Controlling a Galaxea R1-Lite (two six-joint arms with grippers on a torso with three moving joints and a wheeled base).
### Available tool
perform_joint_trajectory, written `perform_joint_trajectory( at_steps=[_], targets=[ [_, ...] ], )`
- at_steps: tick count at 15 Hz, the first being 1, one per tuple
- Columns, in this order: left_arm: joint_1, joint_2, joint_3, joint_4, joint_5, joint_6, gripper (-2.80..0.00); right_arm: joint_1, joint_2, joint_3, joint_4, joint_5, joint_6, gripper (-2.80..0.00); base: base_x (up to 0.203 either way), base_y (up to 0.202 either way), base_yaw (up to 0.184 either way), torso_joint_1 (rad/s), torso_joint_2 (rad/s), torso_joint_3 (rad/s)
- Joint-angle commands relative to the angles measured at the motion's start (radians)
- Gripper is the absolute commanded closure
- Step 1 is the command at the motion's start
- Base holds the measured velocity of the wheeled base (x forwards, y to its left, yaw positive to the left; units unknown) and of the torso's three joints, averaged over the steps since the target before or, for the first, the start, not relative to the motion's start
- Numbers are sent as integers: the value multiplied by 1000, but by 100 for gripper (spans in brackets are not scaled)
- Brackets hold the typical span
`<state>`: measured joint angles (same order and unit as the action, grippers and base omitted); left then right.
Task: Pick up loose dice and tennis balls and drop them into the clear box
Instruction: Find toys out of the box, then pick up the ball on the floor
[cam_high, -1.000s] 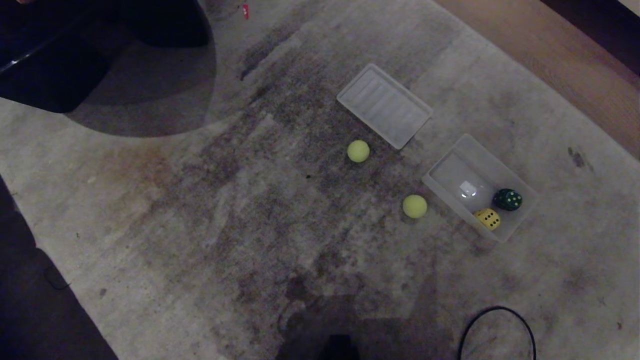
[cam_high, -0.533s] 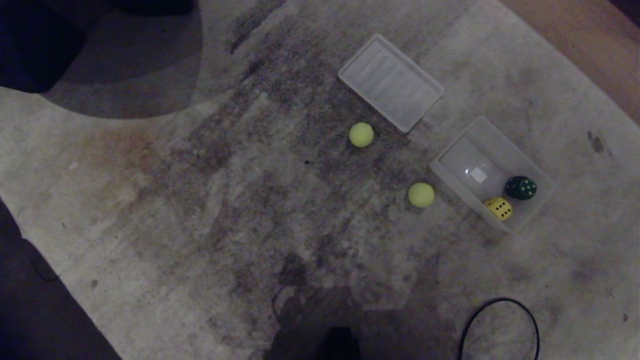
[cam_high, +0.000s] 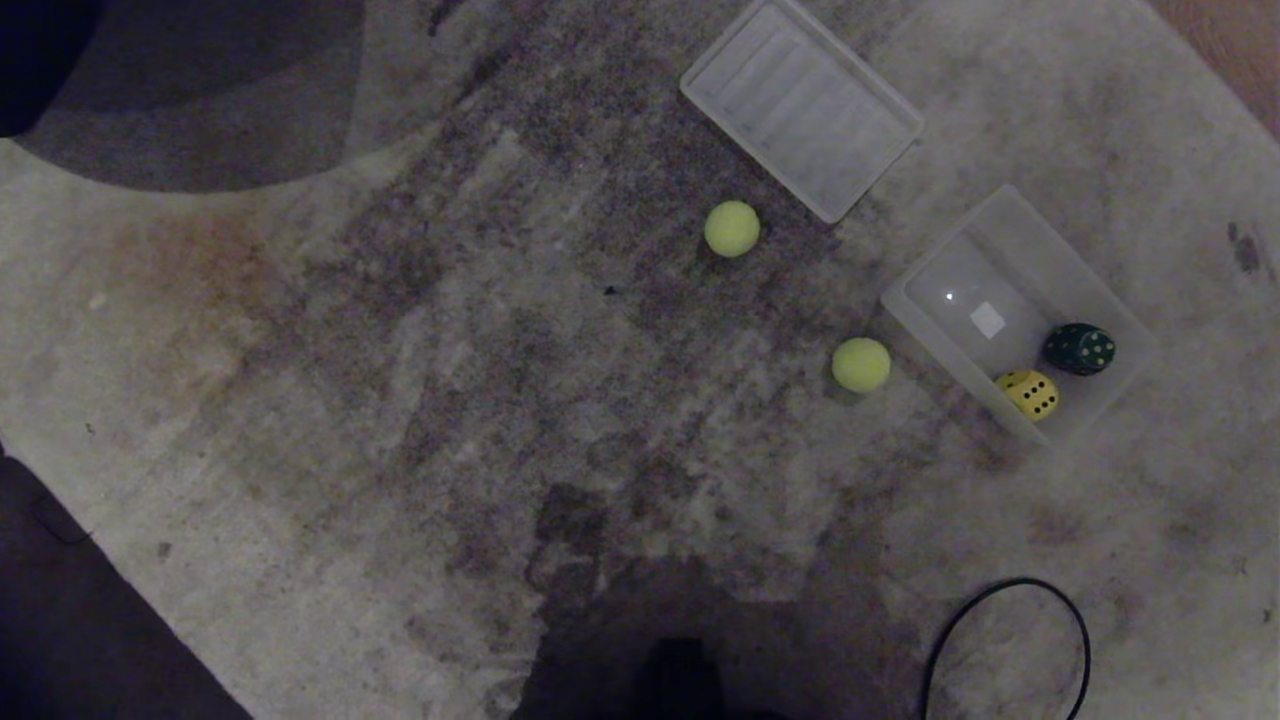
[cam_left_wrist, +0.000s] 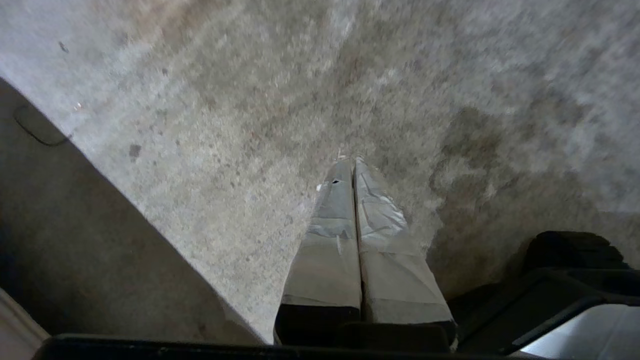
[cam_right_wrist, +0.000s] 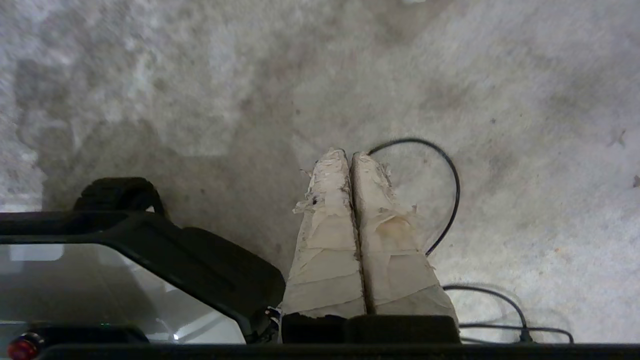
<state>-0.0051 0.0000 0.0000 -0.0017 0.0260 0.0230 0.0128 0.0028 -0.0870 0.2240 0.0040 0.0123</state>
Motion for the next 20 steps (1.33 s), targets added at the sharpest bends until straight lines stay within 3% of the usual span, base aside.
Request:
perform_joint_trajectory(
  at_steps=[1,11,16,18,20],
  targets=[
    [-1,2,2,0,1,0,0,1,-1,0,1,1,0,0,0,0,0,5,7,-201],
    [-1,2,2,2,0,2,0,1,-1,0,1,4,0,0,0,0,0,3,4,-172],
    [-1,2,2,3,12,-52,0,0,4,-14,1,4,-7,0,0,0,0,1,1,-5],
    [-1,2,2,3,12,-52,0,0,100,-66,1,6,-3,0,0,0,0,0,0,0],
    [-1,2,2,3,12,-52,0,-1,289,-138,-24,6,52,0,0,0,0,0,0,0]
  ],
)
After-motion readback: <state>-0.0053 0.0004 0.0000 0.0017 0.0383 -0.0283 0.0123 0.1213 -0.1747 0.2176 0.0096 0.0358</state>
